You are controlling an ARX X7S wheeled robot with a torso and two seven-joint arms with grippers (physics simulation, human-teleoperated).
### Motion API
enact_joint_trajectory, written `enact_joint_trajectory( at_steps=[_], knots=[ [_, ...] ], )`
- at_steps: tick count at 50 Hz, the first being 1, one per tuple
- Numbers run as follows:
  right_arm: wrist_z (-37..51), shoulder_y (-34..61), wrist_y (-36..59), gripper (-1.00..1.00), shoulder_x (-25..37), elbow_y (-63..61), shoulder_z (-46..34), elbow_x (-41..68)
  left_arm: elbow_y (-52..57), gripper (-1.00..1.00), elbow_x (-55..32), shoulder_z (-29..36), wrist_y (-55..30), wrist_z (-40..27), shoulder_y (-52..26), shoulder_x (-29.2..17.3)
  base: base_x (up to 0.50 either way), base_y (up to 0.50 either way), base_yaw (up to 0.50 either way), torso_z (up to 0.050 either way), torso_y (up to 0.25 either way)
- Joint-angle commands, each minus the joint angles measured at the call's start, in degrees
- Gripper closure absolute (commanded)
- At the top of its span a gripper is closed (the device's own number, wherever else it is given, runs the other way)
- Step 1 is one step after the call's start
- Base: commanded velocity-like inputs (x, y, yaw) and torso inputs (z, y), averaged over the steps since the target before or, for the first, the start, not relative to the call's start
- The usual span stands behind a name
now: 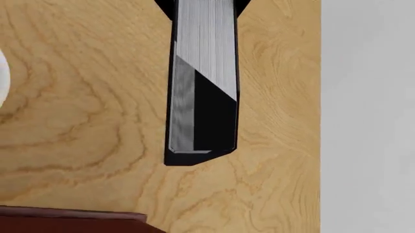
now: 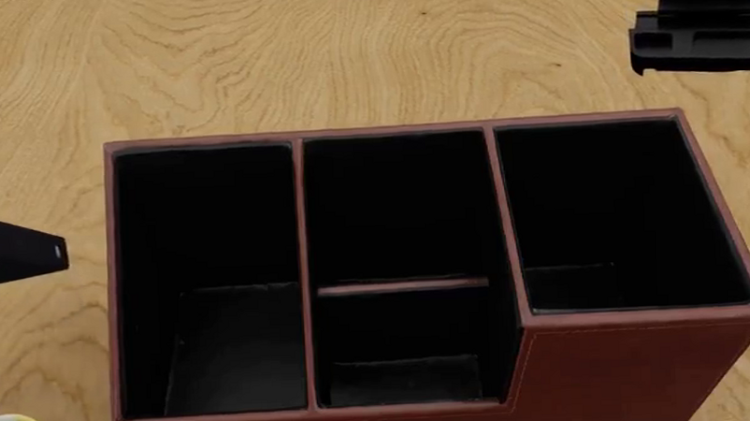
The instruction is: Pick up the book and place it in the back compartment of the caddy.
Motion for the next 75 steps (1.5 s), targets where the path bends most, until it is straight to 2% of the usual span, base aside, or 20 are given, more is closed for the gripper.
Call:
enact_joint_trajectory(
  at_steps=[1,21,38,55,60,70,75],
  knots=[
    [-0.09,-0.32,-0.64,-1.00,-0.13,0.24,0.38,0.26,8.51,1.00,1.15,-2.47,-5.23,4.27,-5.84,-3.16,0.00,0.00,0.00,0.000,0.000],
    [0.04,-0.92,-1.07,-1.00,-0.19,-0.23,1.85,1.40,17.98,1.00,0.55,-4.45,-14.51,17.99,-15.22,-4.57,0.00,0.00,0.00,0.000,0.002],
    [0.34,-1.06,-1.29,-1.00,-0.65,-0.44,2.25,2.13,23.89,1.00,0.92,-3.61,-22.31,31.04,-24.02,-5.08,0.00,0.00,0.00,0.000,0.001],
    [0.68,-0.15,-1.02,-1.00,-0.96,-0.53,1.82,2.65,28.02,1.00,3.18,-0.14,-26.38,39.07,-29.92,-7.26,0.00,0.00,0.00,0.000,0.001],
    [0.80,0.12,-0.90,-1.00,-1.02,-0.57,1.76,2.84,28.63,1.00,3.29,1.05,-28.71,41.41,-33.28,-6.15,0.00,0.00,0.00,0.000,0.000],
    [0.90,0.13,-1.00,-1.00,-0.98,-0.67,1.95,3.14,29.68,1.00,-1.09,5.04,-32.12,41.79,-41.09,-4.76,0.00,0.00,0.00,0.000,0.001],
    [0.98,0.00,-0.96,-1.00,-0.90,-0.82,2.24,3.42,29.91,1.00,-2.75,5.20,-33.03,40.57,-41.98,-4.15,0.00,0.00,0.00,0.000,0.002]
  ],
)
